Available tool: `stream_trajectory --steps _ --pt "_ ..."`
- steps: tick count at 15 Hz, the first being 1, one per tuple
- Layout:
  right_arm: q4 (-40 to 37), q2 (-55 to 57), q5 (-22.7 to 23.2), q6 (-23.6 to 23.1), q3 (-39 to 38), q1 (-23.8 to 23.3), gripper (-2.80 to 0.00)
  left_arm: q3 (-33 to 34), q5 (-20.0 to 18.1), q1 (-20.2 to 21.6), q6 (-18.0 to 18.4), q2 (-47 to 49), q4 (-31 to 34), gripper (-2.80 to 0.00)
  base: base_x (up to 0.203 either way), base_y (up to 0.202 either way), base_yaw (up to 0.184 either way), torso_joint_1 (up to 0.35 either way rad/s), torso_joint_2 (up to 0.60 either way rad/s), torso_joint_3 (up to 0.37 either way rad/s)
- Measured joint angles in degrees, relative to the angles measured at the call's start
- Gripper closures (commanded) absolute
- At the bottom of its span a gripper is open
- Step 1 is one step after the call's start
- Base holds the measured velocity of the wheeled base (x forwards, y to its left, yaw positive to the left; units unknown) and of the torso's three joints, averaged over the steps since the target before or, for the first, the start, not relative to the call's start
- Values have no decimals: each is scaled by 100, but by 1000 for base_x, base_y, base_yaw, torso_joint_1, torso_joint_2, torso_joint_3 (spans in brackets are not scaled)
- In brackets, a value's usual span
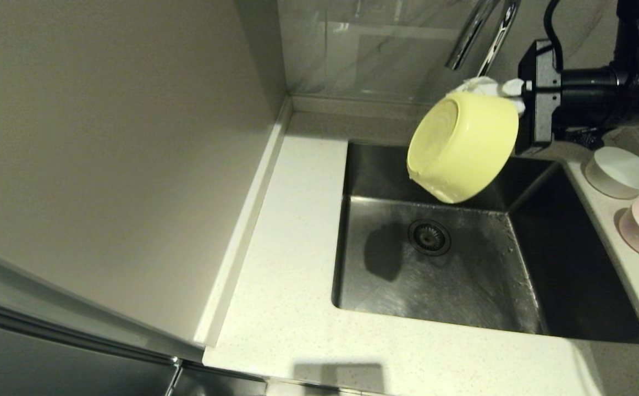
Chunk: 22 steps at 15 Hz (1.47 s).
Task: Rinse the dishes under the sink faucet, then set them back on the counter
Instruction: Put a bowl back to the table from the sink
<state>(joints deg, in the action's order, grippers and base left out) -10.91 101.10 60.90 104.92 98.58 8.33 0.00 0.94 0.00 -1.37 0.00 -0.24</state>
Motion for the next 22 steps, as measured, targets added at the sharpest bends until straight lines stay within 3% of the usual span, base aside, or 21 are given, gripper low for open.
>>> stream_trajectory --steps 2,3,5,8,10,11,13,14,16,22 --pt "-8 -350 -323 -1643 -1106 -89 0 0 2 0 -3 0 1 0 0 0 0 0 0 0" --pt "-17 -505 -649 -2680 -1625 -120 0 0 -1 0 -1 0 1 0 0 0 0 0 0 0" --pt "-48 -743 -1684 -4973 -2475 -185 0 0 0 0 -1 0 2 0 0 0 0 0 0 0" --pt "-42 -1033 -4283 -8291 -3377 -377 0 0 0 0 0 0 0 0 0 0 0 0 0 0" --pt "221 -1332 -5772 -10229 -4020 -900 0 0 2 0 -1 0 0 0 0 0 0 0 0 0" --pt "352 -1486 -6025 -11007 -4332 -1220 0 0 0 0 0 0 0 0 0 0 0 0 0 0" --pt "704 -1872 -5750 -12437 -4897 -1864 0 0 0 0 -1 0 2 0 0 0 0 0 0 0" --pt "826 -2044 -5627 -12904 -5094 -2111 0 0 0 0 -1 0 0 0 0 0 0 0 0 0" --pt "874 -2322 -5567 -13409 -5333 -2550 0 0 0 0 -2 0 0 0 0 0 0 0 0 0" --pt "861 -2531 -5567 -13823 -5625 -3239 0 0 -1 0 -1 0 0 0 0 0 0 0 0 0"
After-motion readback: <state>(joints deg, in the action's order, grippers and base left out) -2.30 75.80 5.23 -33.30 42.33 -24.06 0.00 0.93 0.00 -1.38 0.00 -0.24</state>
